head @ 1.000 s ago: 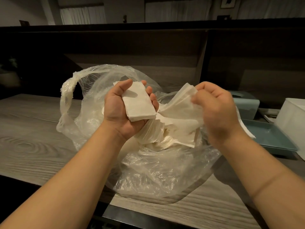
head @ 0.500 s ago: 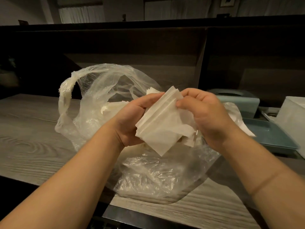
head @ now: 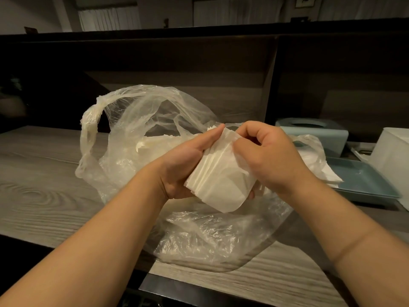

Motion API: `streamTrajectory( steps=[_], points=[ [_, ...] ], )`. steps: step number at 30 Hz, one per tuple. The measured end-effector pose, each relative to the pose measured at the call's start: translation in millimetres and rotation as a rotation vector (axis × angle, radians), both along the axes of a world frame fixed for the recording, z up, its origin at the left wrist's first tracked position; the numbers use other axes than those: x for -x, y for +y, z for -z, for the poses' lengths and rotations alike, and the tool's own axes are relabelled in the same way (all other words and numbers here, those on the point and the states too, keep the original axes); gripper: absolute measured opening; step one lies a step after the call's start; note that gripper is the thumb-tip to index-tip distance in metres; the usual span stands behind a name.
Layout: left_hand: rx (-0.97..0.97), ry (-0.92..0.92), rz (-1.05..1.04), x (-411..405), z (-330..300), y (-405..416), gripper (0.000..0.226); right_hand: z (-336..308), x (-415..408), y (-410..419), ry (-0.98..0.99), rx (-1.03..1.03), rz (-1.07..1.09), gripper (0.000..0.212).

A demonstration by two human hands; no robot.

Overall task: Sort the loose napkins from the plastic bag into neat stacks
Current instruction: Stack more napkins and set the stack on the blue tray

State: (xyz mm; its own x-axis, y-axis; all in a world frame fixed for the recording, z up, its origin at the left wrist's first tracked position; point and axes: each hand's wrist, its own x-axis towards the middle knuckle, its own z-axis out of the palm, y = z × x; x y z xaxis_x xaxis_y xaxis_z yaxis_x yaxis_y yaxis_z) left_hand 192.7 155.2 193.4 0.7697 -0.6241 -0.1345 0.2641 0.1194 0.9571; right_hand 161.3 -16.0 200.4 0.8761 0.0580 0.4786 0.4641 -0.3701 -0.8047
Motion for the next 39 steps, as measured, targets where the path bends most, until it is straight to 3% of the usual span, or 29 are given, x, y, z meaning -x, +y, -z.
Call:
streamTrajectory(
  steps=[7,14,19,23,26,29,32,35,39],
  points=[
    [0.002,-0.028,0.113,-1.5,2.2,2.2,0.08,1.0,-0.6,0.7,-0.019,0.022,0.039,0.014],
    [0.082,-0.046,0.327,-0.4,4.5,1.1,0.065,3.3,-0.6,3.4,-0.036,-0.053,0.032,0.012],
    [0.238,0.133,0.289,-1.7,0.5,2.0,0.065,0.9,-1.2,0.8,-0.097,-0.193,0.046,0.026],
    [0.331,0.182,0.116,-4.0,-3.9,4.7,0.065,4.6,2.9,-0.5,-0.162,0.014,0.04,0.03],
    [0.366,0.218,0.042,-6.5,-4.8,6.3,0.06,11.8,0.1,-0.5,-0.227,0.319,0.009,0.048],
    [0.347,0.207,0.013,-6.7,-5.1,6.0,0.053,14.2,1.1,2.4,-0.22,0.48,-0.059,0.063],
    [0.296,0.204,-0.014,-6.8,-3.7,5.3,0.052,14.6,1.5,1.9,-0.172,0.512,-0.074,0.071],
    [0.262,0.173,0.021,-7.0,-3.5,5.3,0.049,15.2,-0.7,0.5,-0.138,0.472,-0.131,0.064],
    [0.262,0.195,-0.016,-6.3,-4.7,4.2,0.053,17.6,-2.3,1.9,-0.104,0.506,-0.139,0.076]
  ],
)
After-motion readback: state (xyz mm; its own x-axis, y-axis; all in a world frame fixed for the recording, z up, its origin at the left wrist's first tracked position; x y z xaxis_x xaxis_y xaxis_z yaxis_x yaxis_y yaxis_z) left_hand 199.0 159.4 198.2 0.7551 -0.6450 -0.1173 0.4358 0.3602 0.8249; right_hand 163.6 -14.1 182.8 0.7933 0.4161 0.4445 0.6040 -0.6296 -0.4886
